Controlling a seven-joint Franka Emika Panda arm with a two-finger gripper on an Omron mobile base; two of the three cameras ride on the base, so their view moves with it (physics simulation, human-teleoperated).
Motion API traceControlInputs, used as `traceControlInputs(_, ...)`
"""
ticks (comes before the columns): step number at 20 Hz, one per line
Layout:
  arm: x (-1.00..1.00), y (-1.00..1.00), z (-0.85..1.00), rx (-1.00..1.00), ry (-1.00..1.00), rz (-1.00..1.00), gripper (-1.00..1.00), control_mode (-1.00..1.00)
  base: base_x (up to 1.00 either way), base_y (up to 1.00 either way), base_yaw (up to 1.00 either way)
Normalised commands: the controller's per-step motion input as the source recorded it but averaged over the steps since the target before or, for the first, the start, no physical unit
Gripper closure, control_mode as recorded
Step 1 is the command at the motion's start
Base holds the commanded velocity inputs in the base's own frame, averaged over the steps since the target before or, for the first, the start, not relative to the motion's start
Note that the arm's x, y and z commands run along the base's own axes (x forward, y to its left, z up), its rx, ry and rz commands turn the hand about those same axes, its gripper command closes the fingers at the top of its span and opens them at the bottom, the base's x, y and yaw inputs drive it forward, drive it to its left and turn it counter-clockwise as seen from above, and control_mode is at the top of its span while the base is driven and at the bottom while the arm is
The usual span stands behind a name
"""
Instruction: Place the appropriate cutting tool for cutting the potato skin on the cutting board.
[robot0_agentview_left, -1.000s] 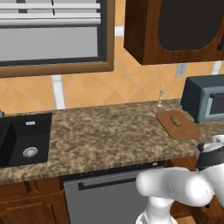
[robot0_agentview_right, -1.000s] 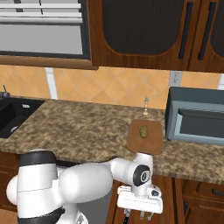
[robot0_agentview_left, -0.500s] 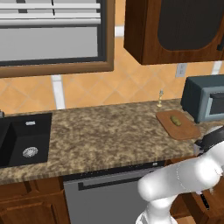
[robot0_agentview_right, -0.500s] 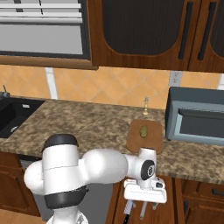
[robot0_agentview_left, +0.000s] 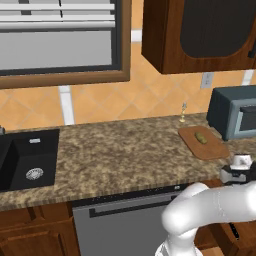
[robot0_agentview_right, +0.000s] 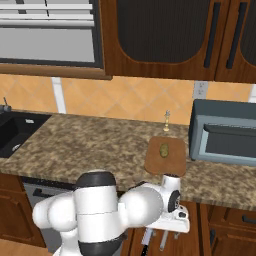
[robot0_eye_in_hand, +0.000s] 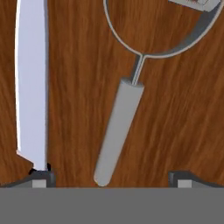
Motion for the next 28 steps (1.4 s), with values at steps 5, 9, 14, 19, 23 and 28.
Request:
traceControlInputs(5,0.36,0.0,-0.39,0.03,-0.07,-0.02,-1.0,-1.0,0.0,0.0,0.0)
traceControlInputs(9,0.03,0.0,-0.48,0.0,-0.09,-0.01,-1.0,-1.0,0.0,0.0,0.0)
traceControlInputs(14,-0.17,0.0,-0.47,0.0,-0.12,-0.05,1.0,-1.0,0.0,0.0,0.0)
traceControlInputs(19,-0.3,0.22,0.06,0.0,-0.05,-0.14,1.0,-1.0,0.0,0.0,0.0)
traceControlInputs(23,-0.56,0.38,0.91,0.0,0.0,-0.18,1.0,-1.0,0.0,0.0,0.0)
traceControlInputs(28,-0.62,0.03,1.0,0.0,0.02,-0.14,1.0,-1.0,0.0,0.0,0.0)
